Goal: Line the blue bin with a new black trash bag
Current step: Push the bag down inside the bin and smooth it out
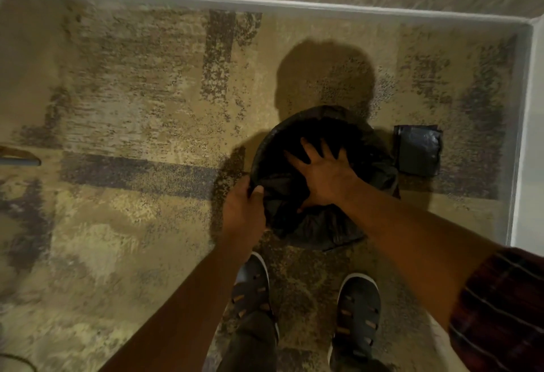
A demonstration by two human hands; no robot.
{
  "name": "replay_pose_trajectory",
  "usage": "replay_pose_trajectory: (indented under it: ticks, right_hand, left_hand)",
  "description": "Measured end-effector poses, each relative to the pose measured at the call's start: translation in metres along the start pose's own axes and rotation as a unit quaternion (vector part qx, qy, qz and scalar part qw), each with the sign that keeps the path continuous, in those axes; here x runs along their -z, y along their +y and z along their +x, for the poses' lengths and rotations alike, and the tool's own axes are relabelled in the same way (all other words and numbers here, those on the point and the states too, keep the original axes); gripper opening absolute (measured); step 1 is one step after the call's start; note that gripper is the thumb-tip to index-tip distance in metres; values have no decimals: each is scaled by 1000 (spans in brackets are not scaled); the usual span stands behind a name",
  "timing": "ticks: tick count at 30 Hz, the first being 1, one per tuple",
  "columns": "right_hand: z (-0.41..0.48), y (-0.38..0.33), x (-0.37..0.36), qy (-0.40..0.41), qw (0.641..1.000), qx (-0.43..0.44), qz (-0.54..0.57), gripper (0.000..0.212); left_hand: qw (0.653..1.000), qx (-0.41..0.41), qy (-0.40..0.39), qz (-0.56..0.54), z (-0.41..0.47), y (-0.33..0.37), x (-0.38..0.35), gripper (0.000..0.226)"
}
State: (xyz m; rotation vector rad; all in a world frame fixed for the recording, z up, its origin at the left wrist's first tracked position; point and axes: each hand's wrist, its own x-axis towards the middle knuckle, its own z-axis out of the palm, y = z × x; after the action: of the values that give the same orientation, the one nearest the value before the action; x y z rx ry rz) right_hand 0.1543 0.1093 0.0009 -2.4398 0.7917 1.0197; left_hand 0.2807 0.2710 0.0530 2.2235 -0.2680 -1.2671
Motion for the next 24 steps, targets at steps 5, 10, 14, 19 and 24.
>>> replay_pose_trajectory:
  ticks: [5,10,14,19,24]
  right_hand:
    - [-11,-4,2,-2,999,-8,34,124]
    - [-67,-6,23,168,985,30,2,76]
    - [-99,4,8,200,979,21,9,69]
    - [-99,16,-26,28,999,-2,-23,103]
    - [-96,16,-30,136,991,10,14,84]
  left_hand:
    - [1000,8,-3,-3,3,-3,2,47]
    - [1000,15,3,-6,0,3,2,50]
    - [1000,13,12,-6,-2,5,1,49]
    - [1000,12,-1,-25,-5,9,0,43]
    - [1000,16,-6,-21,-5,7,2,42]
